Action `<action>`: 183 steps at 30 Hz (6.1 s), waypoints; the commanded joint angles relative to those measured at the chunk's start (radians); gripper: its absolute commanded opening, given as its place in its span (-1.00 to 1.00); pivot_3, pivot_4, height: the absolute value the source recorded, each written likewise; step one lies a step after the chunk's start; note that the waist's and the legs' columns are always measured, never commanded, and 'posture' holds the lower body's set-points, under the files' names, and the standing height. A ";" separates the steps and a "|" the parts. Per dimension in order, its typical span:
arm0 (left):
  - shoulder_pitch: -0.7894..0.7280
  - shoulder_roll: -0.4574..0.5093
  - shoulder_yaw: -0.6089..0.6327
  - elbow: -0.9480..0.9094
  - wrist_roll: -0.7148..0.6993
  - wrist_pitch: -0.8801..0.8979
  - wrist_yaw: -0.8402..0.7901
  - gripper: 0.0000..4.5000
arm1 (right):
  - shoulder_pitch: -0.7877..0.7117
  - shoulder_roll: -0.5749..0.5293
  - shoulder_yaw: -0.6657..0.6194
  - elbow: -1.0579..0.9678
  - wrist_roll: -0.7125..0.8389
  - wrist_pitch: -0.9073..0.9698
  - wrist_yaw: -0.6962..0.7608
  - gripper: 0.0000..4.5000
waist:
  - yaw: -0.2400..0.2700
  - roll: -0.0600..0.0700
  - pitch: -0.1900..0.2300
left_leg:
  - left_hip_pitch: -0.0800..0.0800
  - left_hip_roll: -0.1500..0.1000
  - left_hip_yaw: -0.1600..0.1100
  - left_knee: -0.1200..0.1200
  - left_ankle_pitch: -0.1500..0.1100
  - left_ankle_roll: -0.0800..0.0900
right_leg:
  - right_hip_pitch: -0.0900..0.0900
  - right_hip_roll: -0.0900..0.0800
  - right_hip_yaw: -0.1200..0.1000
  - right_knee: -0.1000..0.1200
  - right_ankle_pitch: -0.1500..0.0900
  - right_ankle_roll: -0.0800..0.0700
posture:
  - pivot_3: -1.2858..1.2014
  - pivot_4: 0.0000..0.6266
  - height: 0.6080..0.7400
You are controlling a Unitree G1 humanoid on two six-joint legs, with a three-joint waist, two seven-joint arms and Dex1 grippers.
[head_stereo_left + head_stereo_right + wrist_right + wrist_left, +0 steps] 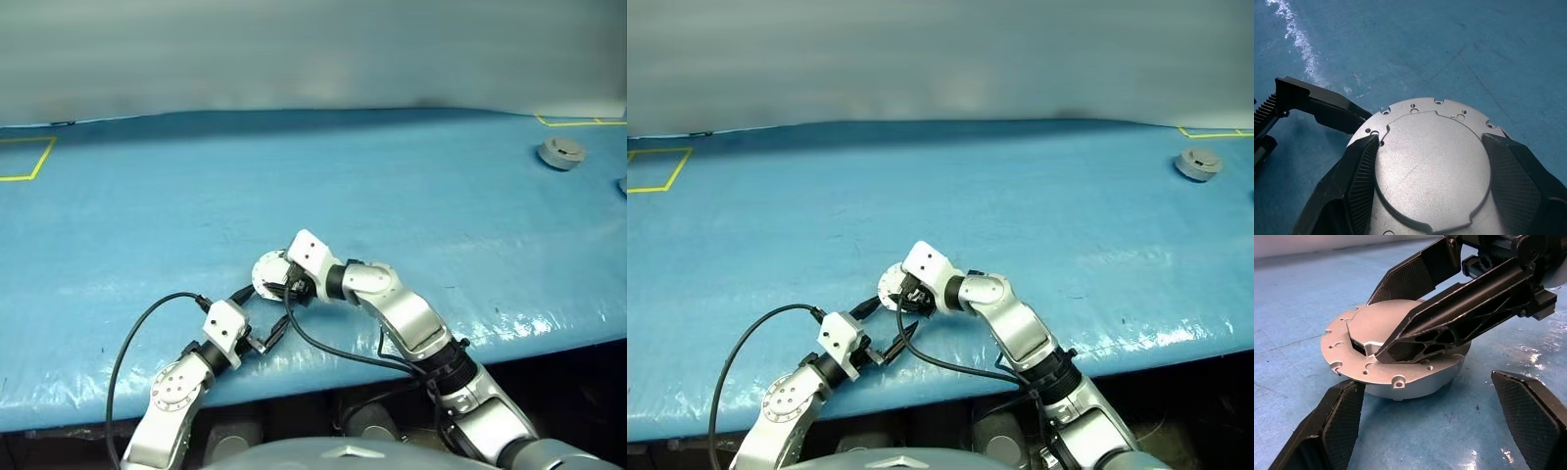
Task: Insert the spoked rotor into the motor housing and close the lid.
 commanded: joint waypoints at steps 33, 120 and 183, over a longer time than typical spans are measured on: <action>-0.001 -0.004 -0.002 -0.005 -0.008 -0.014 0.001 1.00 | -0.161 -0.114 -0.037 0.204 0.036 -0.138 0.236 0.35 | 0.020 0.000 0.001 | -0.002 -0.003 -0.001 0.002 0.000 0.000 | 0.000 0.001 -0.001 -0.001 0.000 0.001 | 0.03 -0.52 1.00; -0.005 0.000 0.003 -0.010 -0.013 -0.009 0.003 1.00 | -0.145 -0.058 0.038 0.331 -0.073 -0.068 0.184 0.35 | 0.021 0.002 -0.001 | 0.006 0.000 0.000 0.004 0.000 0.000 | 0.001 0.000 -0.001 0.002 0.000 0.000 | 0.03 -0.52 1.00; 0.064 0.067 0.094 -0.158 -0.187 0.150 -0.092 1.00 | -0.226 -0.024 0.032 0.534 -0.087 -0.324 0.319 0.35 | -0.008 0.003 -0.008 | 0.007 0.002 0.000 -0.008 -0.003 -0.001 | 0.001 -0.002 -0.003 -0.012 0.001 -0.001 | 0.03 -0.52 1.00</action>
